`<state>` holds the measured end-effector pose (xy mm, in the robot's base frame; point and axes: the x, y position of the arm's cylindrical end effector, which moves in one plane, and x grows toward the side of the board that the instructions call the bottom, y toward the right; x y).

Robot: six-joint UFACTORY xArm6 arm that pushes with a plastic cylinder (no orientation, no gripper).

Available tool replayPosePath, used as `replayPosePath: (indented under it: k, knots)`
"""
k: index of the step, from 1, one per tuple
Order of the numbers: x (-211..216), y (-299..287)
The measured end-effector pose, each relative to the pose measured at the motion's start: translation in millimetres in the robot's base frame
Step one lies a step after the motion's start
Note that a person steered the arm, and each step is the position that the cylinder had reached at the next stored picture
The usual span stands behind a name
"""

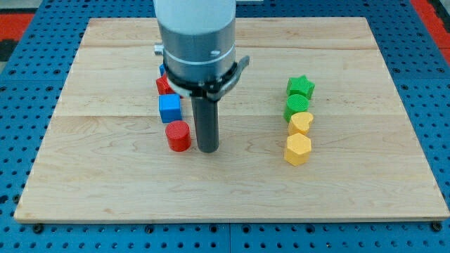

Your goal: Separate the blue triangle from the red star

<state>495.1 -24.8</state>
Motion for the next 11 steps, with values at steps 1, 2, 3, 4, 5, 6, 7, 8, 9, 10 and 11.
replayPosePath:
  k: [1, 2, 3, 4, 5, 6, 7, 8, 9, 10, 11]
  knots:
    - [-45.2, 22.9]
    - [-89.7, 32.4]
    - [-110.7, 36.7]
    - [-110.2, 36.4]
    - [-108.7, 36.4]
    - [-108.7, 23.5]
    - [-123.8, 8.1]
    - [-129.2, -40.8]
    - [-133.6, -90.1]
    - [-166.6, -126.8]
    - [-222.4, -138.0]
